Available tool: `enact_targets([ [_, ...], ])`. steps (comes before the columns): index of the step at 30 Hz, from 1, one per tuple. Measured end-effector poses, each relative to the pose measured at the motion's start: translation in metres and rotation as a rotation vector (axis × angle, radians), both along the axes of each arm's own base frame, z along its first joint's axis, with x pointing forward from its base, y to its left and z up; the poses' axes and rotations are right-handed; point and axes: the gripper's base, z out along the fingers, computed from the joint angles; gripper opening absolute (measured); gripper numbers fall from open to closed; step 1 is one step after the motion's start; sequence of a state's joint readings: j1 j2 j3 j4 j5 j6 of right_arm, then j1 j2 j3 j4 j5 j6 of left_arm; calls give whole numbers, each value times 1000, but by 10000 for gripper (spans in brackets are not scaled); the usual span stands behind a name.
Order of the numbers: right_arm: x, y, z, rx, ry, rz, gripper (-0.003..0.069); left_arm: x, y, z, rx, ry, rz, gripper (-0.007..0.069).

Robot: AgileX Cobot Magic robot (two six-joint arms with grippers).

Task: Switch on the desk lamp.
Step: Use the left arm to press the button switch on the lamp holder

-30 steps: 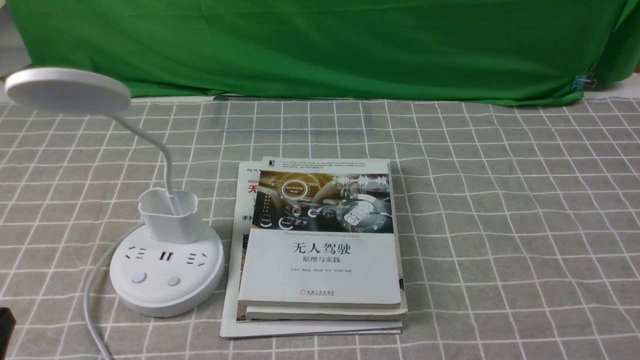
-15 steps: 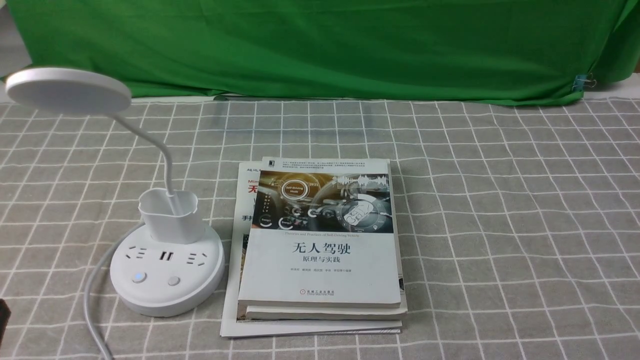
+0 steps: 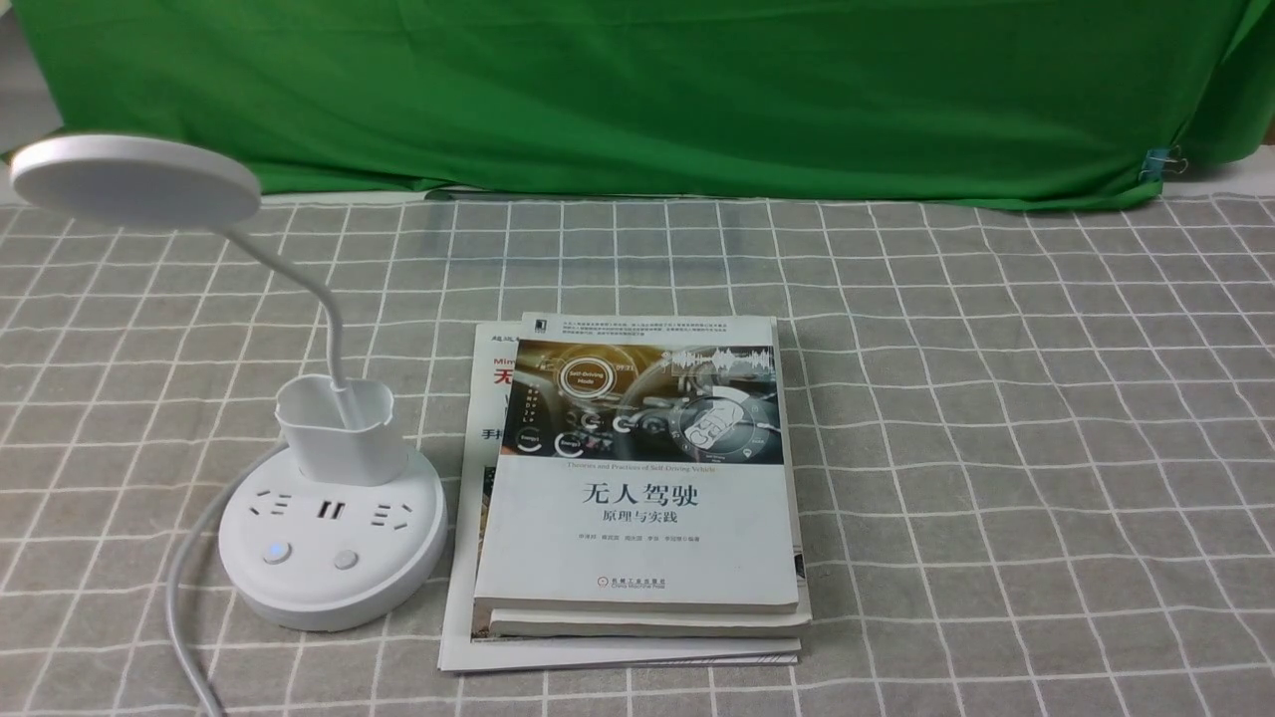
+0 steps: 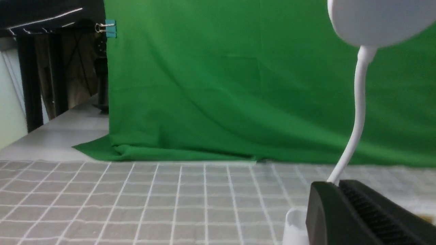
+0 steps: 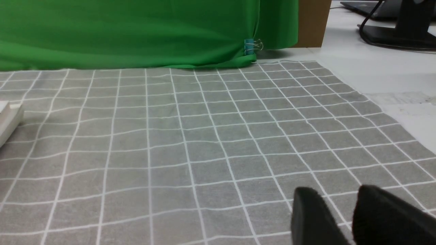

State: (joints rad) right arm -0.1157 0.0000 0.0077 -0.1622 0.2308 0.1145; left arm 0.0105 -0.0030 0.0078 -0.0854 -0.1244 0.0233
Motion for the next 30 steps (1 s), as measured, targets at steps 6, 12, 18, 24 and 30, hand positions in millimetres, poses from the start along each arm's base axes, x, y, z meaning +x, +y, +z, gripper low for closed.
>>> enact_targets([
  [6, 0, 0, 0, 0, 0, 0, 245, -5, 0, 24, -45, -58, -11, 20],
  [12, 0, 0, 0, 0, 0, 0, 245, 1, -2, 73, -22, 179, -29, 20],
  [18, 0, 0, 0, 0, 0, 0, 245, 33, -4, 64, -19, 634, -46, 20],
  [24, 0, 0, 0, 0, 0, 0, 245, 63, -5, 53, -63, 728, -57, 20],
  [30, 0, 0, 0, 0, 0, 0, 245, 100, -10, 25, -127, 944, -96, 20],
])
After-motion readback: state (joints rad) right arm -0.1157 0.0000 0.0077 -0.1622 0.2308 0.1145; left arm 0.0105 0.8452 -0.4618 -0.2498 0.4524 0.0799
